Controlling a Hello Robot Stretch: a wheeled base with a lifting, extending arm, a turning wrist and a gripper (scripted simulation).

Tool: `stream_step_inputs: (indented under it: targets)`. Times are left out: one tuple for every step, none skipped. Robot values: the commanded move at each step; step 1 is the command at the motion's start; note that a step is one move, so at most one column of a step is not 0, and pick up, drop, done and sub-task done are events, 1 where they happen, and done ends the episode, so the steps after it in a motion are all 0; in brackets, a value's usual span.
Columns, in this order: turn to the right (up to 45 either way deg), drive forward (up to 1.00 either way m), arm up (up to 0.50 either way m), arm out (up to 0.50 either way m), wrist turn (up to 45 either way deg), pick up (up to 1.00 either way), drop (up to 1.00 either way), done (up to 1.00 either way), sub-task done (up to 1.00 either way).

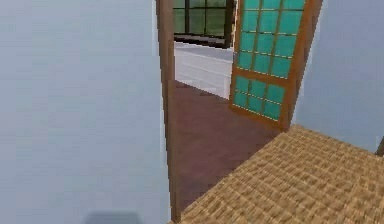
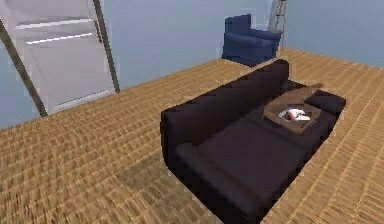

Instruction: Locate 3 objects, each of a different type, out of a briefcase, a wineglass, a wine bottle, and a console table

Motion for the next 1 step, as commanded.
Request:
stream_step_inputs:
  targets:
    - [24.0, 0.00, 0.00, 0.00, 0.0, 0.00, 0.00, 0.00, 0.00]
